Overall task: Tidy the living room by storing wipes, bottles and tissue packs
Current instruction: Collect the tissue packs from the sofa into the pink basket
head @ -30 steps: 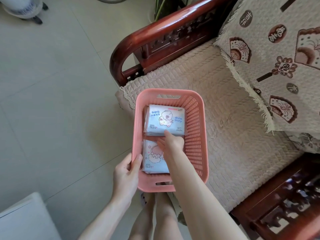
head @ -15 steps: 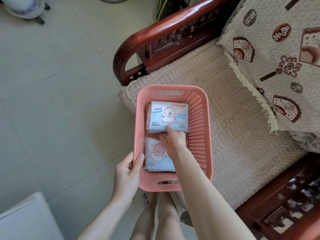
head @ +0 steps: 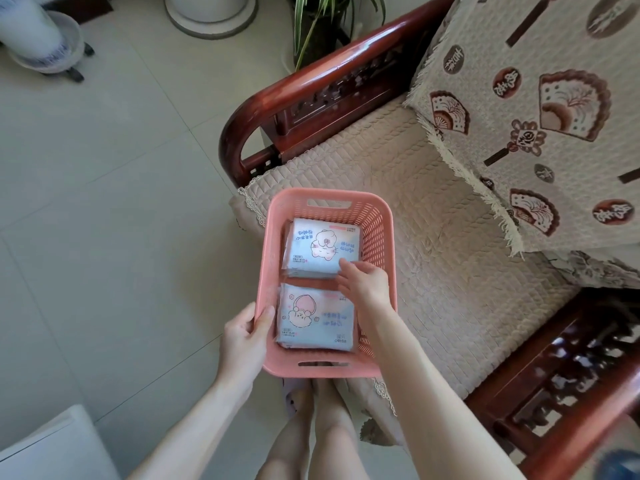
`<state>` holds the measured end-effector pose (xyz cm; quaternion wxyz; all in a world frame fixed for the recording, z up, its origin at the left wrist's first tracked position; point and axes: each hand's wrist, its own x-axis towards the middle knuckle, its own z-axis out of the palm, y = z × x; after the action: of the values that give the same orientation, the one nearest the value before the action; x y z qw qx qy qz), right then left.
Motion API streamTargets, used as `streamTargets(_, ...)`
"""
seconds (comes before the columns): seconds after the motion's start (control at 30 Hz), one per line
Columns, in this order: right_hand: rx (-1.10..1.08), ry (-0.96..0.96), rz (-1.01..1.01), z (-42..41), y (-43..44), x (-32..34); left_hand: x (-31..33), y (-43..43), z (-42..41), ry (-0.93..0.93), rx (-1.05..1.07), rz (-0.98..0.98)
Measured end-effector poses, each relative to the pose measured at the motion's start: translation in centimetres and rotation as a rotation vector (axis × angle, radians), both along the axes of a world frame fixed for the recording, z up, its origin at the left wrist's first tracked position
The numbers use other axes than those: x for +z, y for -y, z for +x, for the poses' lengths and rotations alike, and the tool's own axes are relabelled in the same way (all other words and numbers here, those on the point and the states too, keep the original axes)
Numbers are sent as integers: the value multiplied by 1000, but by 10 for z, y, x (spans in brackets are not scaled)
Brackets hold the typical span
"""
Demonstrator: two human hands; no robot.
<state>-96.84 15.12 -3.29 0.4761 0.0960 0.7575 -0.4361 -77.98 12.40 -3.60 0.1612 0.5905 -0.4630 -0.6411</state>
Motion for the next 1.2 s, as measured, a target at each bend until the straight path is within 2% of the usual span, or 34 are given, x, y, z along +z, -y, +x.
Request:
streamTargets(0.2, 282, -475, -79, -47, -24, 52, 20, 26, -15, 81, -234, -116)
streamTargets(0.33, 505, -715, 25, -82, -56, 76, 40, 40, -37, 110, -439, -173)
streamTargets(0.4, 617, -716, 112, -95, -71, 80, 48, 48, -46, 137, -560, -195)
streamTargets(0.5, 629, -569, 185, -111, -112, 89, 69, 45, -66, 149, -748, -235)
streamTargets(0.67, 515, -420, 181, -119, -199, 98, 106, 9, -101, 66, -944, -173)
streamTargets(0.77, 415, -405, 137, -112, -258, 106, 119, -30, -119, 76, -1024, -192)
streamTargets(0.97, 130, -456, 136, -97, -399, 122, 133, -148, -142, 22, -886, -340)
streamTargets(1.2, -154, -450, 181, -77, -559, 131, 134, -293, -156, -4, -864, -192)
